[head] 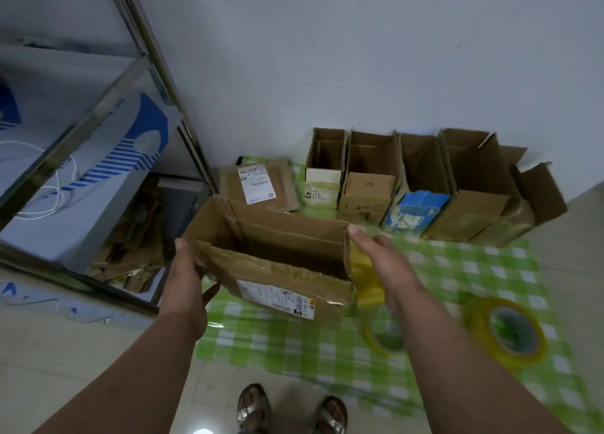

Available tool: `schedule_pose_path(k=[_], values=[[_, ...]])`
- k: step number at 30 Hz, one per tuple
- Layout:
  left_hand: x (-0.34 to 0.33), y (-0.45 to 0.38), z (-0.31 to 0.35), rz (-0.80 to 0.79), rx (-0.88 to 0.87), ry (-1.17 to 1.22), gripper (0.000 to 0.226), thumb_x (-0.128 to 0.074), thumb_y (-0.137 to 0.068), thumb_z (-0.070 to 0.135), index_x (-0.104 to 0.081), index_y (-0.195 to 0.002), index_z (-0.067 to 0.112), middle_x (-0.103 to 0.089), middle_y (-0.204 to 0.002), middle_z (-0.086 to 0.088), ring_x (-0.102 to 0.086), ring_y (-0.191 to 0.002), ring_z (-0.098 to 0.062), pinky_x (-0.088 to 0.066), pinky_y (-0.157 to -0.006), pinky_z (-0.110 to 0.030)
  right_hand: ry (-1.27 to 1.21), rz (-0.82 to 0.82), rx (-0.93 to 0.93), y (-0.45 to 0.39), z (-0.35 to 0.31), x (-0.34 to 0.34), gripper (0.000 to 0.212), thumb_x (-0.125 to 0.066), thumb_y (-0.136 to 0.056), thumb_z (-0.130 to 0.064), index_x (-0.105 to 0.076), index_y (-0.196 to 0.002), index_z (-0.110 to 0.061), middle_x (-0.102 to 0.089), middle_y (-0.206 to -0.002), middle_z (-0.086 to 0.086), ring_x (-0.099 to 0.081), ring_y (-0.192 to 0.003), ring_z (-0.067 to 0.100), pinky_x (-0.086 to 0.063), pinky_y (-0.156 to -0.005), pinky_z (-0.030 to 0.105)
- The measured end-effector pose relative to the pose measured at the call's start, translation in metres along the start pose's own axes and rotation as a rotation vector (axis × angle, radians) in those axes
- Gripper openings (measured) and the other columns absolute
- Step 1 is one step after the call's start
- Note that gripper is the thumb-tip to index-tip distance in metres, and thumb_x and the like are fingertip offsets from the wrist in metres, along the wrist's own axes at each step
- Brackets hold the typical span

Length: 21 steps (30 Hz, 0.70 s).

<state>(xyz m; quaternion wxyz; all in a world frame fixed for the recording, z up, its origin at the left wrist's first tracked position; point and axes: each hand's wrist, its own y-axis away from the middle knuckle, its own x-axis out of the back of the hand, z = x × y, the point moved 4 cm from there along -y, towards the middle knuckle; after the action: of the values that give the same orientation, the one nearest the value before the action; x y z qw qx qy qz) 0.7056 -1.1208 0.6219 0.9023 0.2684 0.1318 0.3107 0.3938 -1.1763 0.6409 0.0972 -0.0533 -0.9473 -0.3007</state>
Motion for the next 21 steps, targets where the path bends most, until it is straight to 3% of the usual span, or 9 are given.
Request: schedule_pose_path(k=[3,6,8,11,14,16,18,21], values=[[-0.003,-0.001,-0.002,-0.044,0.018,-0.008,0.052,-0.044,-0.095,0.064,-0.054,-0.136,0.034,-0.059,-0.133,0.001,-0.057,-0.118,-0.018,-0.053,-0.088,-0.046,0.054,0.039,0.0,-0.005,0.007,-0.002,0.061,-0.056,-0.077,-0.075,-0.045,-0.114,-0.027,-0.044,-0.111,-0.004,-0.042,-0.103,0.018,-0.033,-0.086,0.038],[-0.001,-0.004,0.0,-0.039,0.01,-0.057,0.045,-0.044,-0.097,0.058,-0.052,-0.135,0.035,-0.056,-0.134,-0.002,-0.056,-0.119,-0.024,-0.053,-0.089,-0.052,0.029,0.048,0.012,-0.008,0.014,0.002,0.043,-0.052,-0.086,-0.069,-0.044,-0.103,-0.031,-0.046,-0.108,-0.007,-0.044,-0.101,0.017,-0.034,-0.086,0.038],[-0.002,-0.005,0.003,-0.034,-0.036,-0.154,0.031,-0.043,-0.101,0.048,-0.048,-0.13,0.038,-0.052,-0.134,-0.006,-0.056,-0.115,-0.028,-0.054,-0.085,-0.052,-0.015,0.04,0.038,-0.006,0.015,0.003,0.038,-0.051,-0.08,-0.063,-0.052,-0.1,-0.031,-0.054,-0.107,-0.007,-0.049,-0.099,0.016,-0.036,-0.079,0.036],[-0.007,-0.003,0.007,-0.056,-0.092,-0.251,0.02,-0.04,-0.103,0.038,-0.045,-0.12,0.047,-0.053,-0.128,-0.005,-0.056,-0.112,-0.029,-0.053,-0.084,-0.051,-0.027,-0.042,0.078,-0.001,0.013,0.0,0.043,-0.054,-0.064,-0.055,-0.055,-0.101,-0.033,-0.056,-0.109,-0.007,-0.05,-0.105,0.013,-0.035,-0.07,0.031],[-0.016,0.007,0.012,-0.127,-0.169,-0.381,0.026,-0.038,-0.104,0.038,-0.046,-0.105,0.062,-0.054,-0.123,0.001,-0.053,-0.112,-0.025,-0.046,-0.094,-0.052,0.045,-0.135,0.078,0.003,0.014,-0.005,0.071,-0.066,-0.053,-0.069,-0.05,-0.113,-0.033,-0.054,-0.118,-0.006,-0.051,-0.109,0.018,-0.039,-0.077,0.032],[-0.021,0.016,0.016,-0.186,-0.254,-0.48,0.036,-0.039,-0.104,0.038,-0.045,-0.096,0.072,-0.054,-0.116,0.01,-0.051,-0.109,-0.019,-0.043,-0.096,-0.047,0.142,-0.13,0.068,0.002,0.015,-0.005,0.081,-0.074,-0.057,-0.073,-0.044,-0.121,-0.033,-0.049,-0.123,-0.005,-0.048,-0.112,0.02,-0.039,-0.085,0.034],[-0.021,0.019,0.019,-0.197,-0.322,-0.554,0.033,-0.041,-0.104,0.036,-0.047,-0.109,0.068,-0.055,-0.12,0.01,-0.05,-0.109,-0.017,-0.039,-0.095,-0.04,0.181,-0.099,0.071,0.0,0.014,-0.005,0.075,-0.075,-0.066,-0.068,-0.04,-0.123,-0.033,-0.045,-0.127,-0.002,-0.045,-0.113,0.02,-0.038,-0.089,0.034],[-0.017,0.014,0.023,-0.178,-0.364,-0.74,0.034,-0.046,-0.102,0.031,-0.054,-0.135,0.038,-0.054,-0.138,0.001,-0.051,-0.12,-0.021,-0.041,-0.099,-0.041,0.251,-0.06,0.099,-0.003,0.009,-0.007,0.069,-0.07,-0.071,-0.07,-0.04,-0.12,-0.03,-0.047,-0.129,0.0,-0.047,-0.114,0.02,-0.039,-0.088,0.033]])
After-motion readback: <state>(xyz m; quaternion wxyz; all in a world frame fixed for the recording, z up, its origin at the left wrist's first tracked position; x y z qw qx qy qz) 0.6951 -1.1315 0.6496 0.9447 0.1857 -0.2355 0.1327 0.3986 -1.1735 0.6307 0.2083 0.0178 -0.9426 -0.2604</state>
